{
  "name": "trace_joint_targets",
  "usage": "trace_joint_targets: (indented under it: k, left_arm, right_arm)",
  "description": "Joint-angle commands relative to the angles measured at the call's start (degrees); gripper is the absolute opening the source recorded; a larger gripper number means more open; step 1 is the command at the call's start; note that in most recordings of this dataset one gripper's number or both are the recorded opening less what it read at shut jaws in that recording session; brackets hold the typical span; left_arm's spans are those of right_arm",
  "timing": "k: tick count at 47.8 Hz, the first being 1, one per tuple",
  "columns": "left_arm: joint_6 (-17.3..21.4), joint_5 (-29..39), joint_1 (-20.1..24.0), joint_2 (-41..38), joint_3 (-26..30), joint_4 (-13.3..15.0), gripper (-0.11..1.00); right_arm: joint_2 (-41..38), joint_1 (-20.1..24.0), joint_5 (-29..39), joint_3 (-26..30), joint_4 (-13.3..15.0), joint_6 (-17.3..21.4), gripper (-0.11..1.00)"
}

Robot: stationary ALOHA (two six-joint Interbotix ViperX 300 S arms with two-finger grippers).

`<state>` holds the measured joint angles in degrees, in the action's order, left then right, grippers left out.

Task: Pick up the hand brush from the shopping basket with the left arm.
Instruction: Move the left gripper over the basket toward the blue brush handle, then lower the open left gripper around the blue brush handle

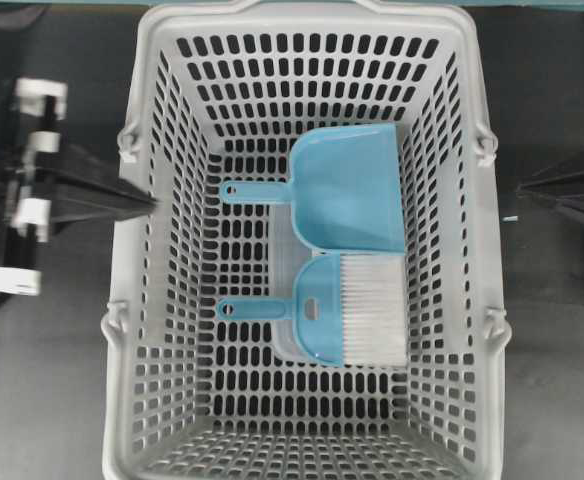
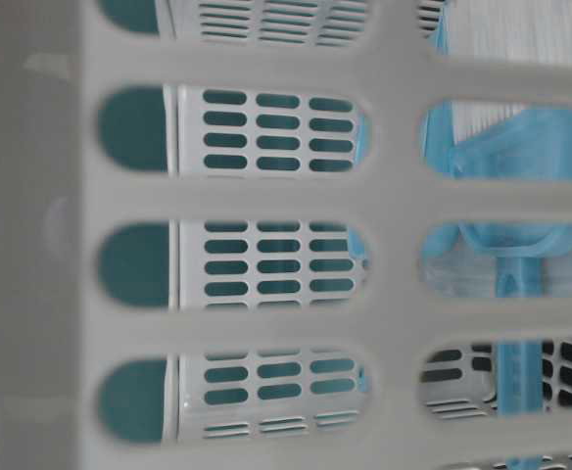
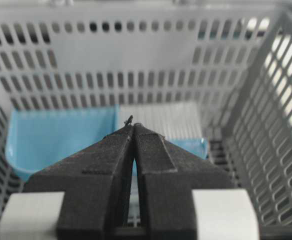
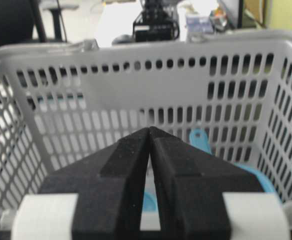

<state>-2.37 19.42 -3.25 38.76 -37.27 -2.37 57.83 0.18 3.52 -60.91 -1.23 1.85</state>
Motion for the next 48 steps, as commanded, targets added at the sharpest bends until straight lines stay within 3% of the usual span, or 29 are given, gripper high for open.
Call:
trace_joint_targets:
  k: [1, 7, 18, 21, 28, 35, 38, 48]
  left_arm:
    - [0.00, 5.71, -0.09, -3.96, 6.24, -0.18, 0.00]
    - [0.09, 10.63, -0.09, -8.79, 11.16, -0.18, 0.00]
    - [-0.09, 15.21, -0.62, -15.21, 16.35, -0.18, 0.01]
    - [-0.35, 17.40, -0.62, -16.88, 17.67, -0.18, 0.07]
    - [-1.23, 23.38, -0.88, -21.27, 20.65, -0.18, 0.47]
    - [-5.01, 28.39, -1.58, -26.98, 23.29, -0.18, 0.85]
    - [-6.59, 29.62, -1.76, -28.92, 23.99, -0.18, 0.90]
    - [-7.91, 30.32, -3.87, -34.89, 23.82, -0.18, 0.89]
  right_arm:
    - [0.09, 0.09, 2.29, 1.58, -0.09, -0.09, 0.00]
    - [0.62, 0.09, 4.83, 1.67, 0.00, -0.09, 0.09]
    - [1.23, 0.00, 6.94, 1.85, 0.00, -0.09, 0.67]
    - [1.23, 0.09, 7.82, 1.85, 0.00, -0.09, 0.78]
    - [1.58, 0.09, 8.35, 1.67, 0.00, -0.18, 0.77]
    - [2.64, -0.09, 8.35, 1.58, 0.00, -0.18, 0.76]
    - [3.34, -0.18, 8.35, 1.32, 0.00, -0.09, 0.76]
    - [5.27, -0.26, 8.17, 0.18, 0.00, 0.18, 0.75]
